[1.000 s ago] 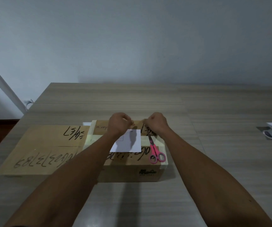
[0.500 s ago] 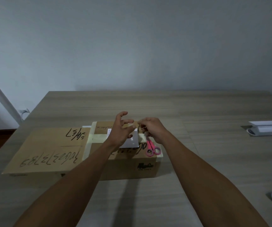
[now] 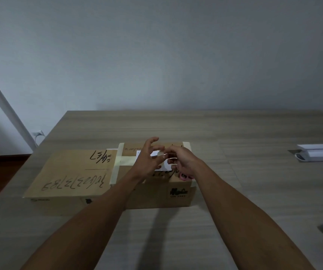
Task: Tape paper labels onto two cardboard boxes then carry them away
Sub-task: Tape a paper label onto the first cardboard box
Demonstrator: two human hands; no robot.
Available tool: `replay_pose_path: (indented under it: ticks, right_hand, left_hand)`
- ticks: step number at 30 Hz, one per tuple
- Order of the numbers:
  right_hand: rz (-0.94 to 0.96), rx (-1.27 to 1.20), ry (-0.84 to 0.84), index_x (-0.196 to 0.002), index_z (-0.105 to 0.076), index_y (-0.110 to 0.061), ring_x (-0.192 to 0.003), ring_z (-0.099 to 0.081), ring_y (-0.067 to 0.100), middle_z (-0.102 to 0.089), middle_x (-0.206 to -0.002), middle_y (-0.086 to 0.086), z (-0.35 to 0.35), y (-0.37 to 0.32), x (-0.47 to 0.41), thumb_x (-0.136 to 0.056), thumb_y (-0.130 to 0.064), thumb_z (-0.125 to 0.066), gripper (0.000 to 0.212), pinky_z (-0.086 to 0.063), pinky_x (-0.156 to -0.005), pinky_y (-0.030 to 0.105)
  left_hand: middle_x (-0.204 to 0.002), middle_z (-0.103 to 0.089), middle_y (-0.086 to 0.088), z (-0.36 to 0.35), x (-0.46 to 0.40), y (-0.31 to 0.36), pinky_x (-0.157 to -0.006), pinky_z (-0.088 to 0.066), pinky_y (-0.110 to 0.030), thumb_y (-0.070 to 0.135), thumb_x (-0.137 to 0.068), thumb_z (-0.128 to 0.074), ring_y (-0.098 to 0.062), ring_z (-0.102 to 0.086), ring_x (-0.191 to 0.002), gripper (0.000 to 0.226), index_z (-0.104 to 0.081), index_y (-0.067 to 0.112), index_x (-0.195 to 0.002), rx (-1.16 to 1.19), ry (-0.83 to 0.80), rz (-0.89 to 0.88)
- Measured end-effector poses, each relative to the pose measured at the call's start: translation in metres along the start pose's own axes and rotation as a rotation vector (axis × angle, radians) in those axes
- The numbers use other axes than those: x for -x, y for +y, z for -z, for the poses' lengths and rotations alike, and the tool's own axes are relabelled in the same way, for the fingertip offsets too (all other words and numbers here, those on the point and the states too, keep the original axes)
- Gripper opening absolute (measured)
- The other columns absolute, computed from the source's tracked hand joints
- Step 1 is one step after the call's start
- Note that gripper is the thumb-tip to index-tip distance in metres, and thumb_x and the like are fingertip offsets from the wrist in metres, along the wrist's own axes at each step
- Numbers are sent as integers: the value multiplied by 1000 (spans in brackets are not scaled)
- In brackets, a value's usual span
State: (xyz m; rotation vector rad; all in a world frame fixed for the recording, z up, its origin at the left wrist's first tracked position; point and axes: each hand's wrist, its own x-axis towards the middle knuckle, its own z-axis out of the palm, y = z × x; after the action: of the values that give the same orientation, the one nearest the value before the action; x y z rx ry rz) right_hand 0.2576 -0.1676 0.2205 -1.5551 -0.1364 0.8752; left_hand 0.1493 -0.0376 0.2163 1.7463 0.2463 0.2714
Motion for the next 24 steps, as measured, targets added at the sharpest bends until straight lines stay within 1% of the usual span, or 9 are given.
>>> replay_pose_path:
  ticks: [3,5,9,11,15,17,20,22,24]
  right_hand:
    - [4,-8,5,-96,-73,-7,-62,-48,14,-62,-74,2,-6,3,1,-88,-15,-64,15,-31,-52,27]
    - [17,-24,24,-99,-75,-5,-60,-48,13,-63,-73,1,-9,7,1,-87,-14,-68,17,-31,-50,25]
    - [55,-41,73,-86,-74,-9,-58,-50,12,-59,-72,0,-13,8,1,-83,-13,-76,6,-30,-46,25]
    - [73,-8,82,-84,-70,-10,-59,-48,13,-57,-71,1,-13,8,1,-83,-13,-77,7,-29,-47,25]
    - [134,118,121,-90,-71,-4,-59,-47,13,-54,-66,0,-11,9,1,-86,-14,-75,12,-34,-49,25]
    - [192,162,151,-95,-74,2,-62,-49,15,-56,-68,2,-11,7,0,-89,-18,-75,21,-38,-56,26]
    - [256,206,190,-89,-76,-5,-69,-52,15,-62,-77,4,-14,0,-2,-89,-24,-76,18,-41,-65,28]
    - [293,187,213,-85,-75,-10,-70,-52,14,-65,-78,2,-16,-4,-3,-89,-23,-77,13,-41,-65,26]
    - [325,137,232,-89,-76,-9,-67,-51,12,-66,-76,-2,-17,-8,-4,-90,-19,-76,10,-41,-62,24]
  left_hand:
    - [-144,-53,3,4,5,1,-91,-61,-47,22,-96,-73,-14,-66,-112,70,-32,35,-151,7,-18,1]
    - [-151,-46,3,6,7,0,-92,-60,-45,23,-94,-75,-23,-64,-118,74,-31,37,-152,12,-27,-2]
    - [-159,-37,-3,8,7,-5,-90,-56,-33,14,-92,-76,-32,-58,-127,80,-29,33,-154,-16,-27,-14]
    - [-156,-35,-3,9,9,-6,-84,-54,-26,14,-92,-76,-31,-59,-124,83,-27,33,-155,-6,-38,3]
    - [-145,-37,0,9,11,-8,-82,-55,-26,22,-92,-77,-21,-63,-112,83,-25,30,-157,-30,-41,59]
    - [-141,-45,-1,9,11,-10,-78,-55,-25,28,-93,-75,-15,-62,-108,77,-30,27,-155,-58,-5,105]
    - [-132,-61,-2,9,12,-11,-78,-52,-25,38,-95,-71,-15,-64,-109,63,-39,23,-147,-34,52,155]
    - [-122,-69,-5,7,8,-7,-81,-57,-32,43,-97,-68,-19,-69,-105,44,-54,23,-133,2,74,146]
    - [-113,-71,-7,4,6,0,-80,-62,-43,49,-97,-64,-27,-72,-99,29,-67,25,-113,1,87,106]
